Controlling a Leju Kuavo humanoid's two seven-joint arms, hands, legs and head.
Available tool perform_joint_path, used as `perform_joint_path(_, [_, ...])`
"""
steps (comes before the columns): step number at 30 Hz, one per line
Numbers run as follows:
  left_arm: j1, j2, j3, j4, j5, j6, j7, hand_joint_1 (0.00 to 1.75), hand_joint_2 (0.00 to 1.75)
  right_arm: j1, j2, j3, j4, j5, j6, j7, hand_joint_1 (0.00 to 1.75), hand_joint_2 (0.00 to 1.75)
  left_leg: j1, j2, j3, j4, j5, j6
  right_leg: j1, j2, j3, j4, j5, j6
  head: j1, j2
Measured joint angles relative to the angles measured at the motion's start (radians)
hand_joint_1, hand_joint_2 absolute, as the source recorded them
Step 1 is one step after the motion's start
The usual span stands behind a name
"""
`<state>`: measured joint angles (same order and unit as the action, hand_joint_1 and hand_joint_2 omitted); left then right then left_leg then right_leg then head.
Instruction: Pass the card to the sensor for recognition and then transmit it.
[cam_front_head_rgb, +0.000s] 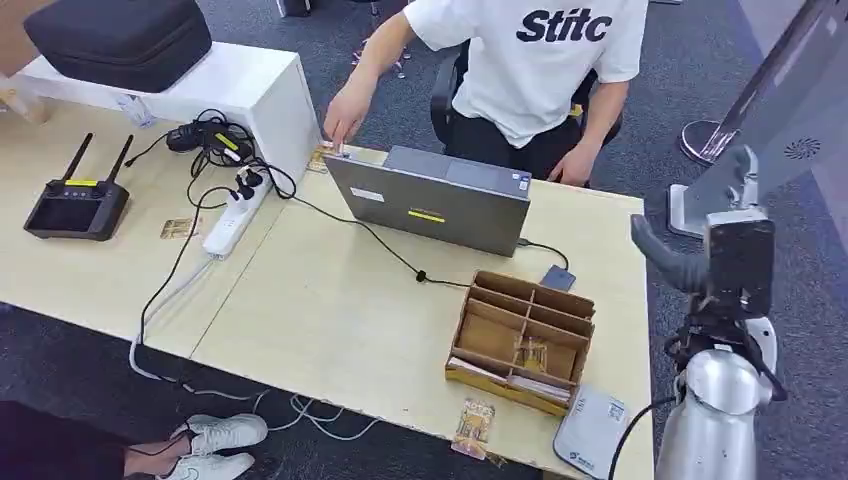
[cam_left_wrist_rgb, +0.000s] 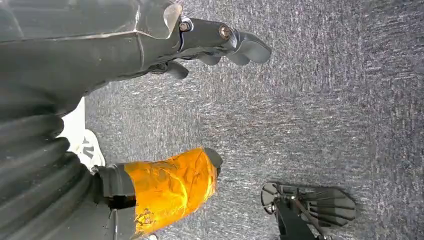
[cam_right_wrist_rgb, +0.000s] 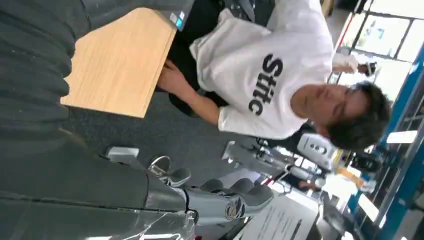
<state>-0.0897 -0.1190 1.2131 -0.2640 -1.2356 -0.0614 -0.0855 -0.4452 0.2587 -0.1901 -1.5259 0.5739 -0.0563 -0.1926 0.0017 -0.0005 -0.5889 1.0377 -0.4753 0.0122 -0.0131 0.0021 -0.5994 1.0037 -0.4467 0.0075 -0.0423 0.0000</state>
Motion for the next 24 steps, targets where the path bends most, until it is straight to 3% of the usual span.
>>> perform_joint_path(3, [0.001, -0.002, 0.000, 0.000, 0.003, 0.004, -0.003, 0.00, 1.75, 0.026, -0.022, -0.120, 0.005, -0.114, -0.049, -0.074, 0.00, 1.75, 0.000, -0.004, 0.000, 0.000, 0.000, 0.000, 0.001, -0.004, 0.001, -0.001, -0.001, 0.000, 0.000, 0.000])
perform_joint_path(5, [0.003, -0.006, 0.000, 0.000, 0.007, 0.010, -0.010, 0.00, 1.75, 0.047, -0.056, -0.239, 0.047, -0.192, -0.021, -0.176, 0.00, 1.75, 0.001, -0.007, -0.001, 0.000, 0.000, 0.000, 0.000, -0.007, 0.002, -0.001, -0.001, 0.000, 0.001, 0.000])
perform_joint_path(7, [0.006, -0.009, 0.000, 0.000, 0.011, 0.014, -0.014, 0.00, 1.75, 0.072, -0.089, -0.348, 0.096, -0.238, -0.037, -0.224, 0.00, 1.75, 0.001, -0.007, -0.001, 0.000, -0.001, 0.000, 0.000, -0.007, 0.001, -0.002, -0.002, 0.001, 0.000, 0.000])
perform_joint_path(10, [0.008, -0.013, 0.000, 0.000, 0.015, 0.020, -0.027, 0.00, 1.75, 0.127, -0.176, -0.574, 0.295, -0.360, -0.050, -0.306, 0.00, 1.75, 0.002, -0.013, 0.002, 0.000, -0.004, 0.004, 0.002, -0.012, 0.007, -0.005, -0.005, 0.004, -0.001, 0.000])
perform_joint_path(12, [0.016, -0.018, 0.001, 0.000, 0.023, 0.020, -0.040, 0.00, 1.75, 0.198, -0.261, -0.707, 0.509, -0.350, -0.038, -0.378, 0.00, 1.75, 0.002, -0.023, 0.001, 0.000, -0.005, 0.006, 0.002, -0.022, 0.013, -0.005, -0.009, 0.007, 0.001, 0.000])
perform_joint_path(15, [0.028, -0.018, 0.004, 0.000, 0.027, 0.020, -0.051, 0.00, 1.75, 0.276, -0.328, -0.813, 0.740, -0.315, -0.018, -0.418, 0.00, 1.75, 0.001, -0.020, 0.002, 0.000, -0.008, 0.004, 0.001, -0.018, 0.011, -0.005, -0.009, 0.007, 0.000, 0.000])
perform_joint_path(17, [0.027, -0.018, 0.010, -0.001, 0.027, 0.019, -0.064, 0.00, 1.75, 0.311, -0.346, -0.856, 0.878, -0.304, -0.028, -0.309, 0.00, 1.75, 0.001, -0.016, 0.004, -0.001, -0.010, 0.002, 0.002, -0.014, 0.011, -0.005, -0.011, 0.005, 0.001, 0.000])
perform_joint_path(19, [0.027, -0.015, 0.010, -0.004, 0.024, 0.013, -0.082, 0.00, 1.75, 0.330, -0.340, -0.907, 0.992, -0.344, -0.049, -0.121, 0.00, 1.75, 0.002, -0.013, 0.005, -0.001, -0.011, 0.001, 0.003, -0.012, 0.011, -0.005, -0.012, 0.004, 0.001, 0.000])
perform_joint_path(20, [0.027, -0.013, 0.010, -0.005, 0.021, 0.007, -0.088, 0.00, 1.75, 0.338, -0.325, -0.932, 1.045, -0.340, -0.093, -0.011, 0.00, 1.75, 0.002, -0.013, 0.005, -0.001, -0.011, 0.001, 0.004, -0.011, 0.011, -0.004, -0.013, 0.003, 0.000, 0.000])
perform_joint_path(22, [0.027, -0.008, 0.010, -0.006, 0.011, -0.002, -0.096, 0.00, 1.75, 0.356, -0.297, -0.955, 1.125, -0.328, -0.162, 0.145, 0.00, 1.75, 0.003, -0.011, 0.006, -0.002, -0.011, 0.000, 0.004, -0.010, 0.011, -0.003, -0.013, 0.002, 0.000, 0.000])
perform_joint_path(24, [0.028, -0.002, 0.010, -0.008, 0.009, -0.008, -0.099, 0.00, 1.75, 0.367, -0.276, -0.969, 1.180, -0.322, -0.170, 0.207, 0.00, 1.75, 0.002, -0.009, 0.007, -0.003, -0.012, -0.002, 0.003, -0.008, 0.010, -0.002, -0.014, 0.001, -0.002, 0.000])
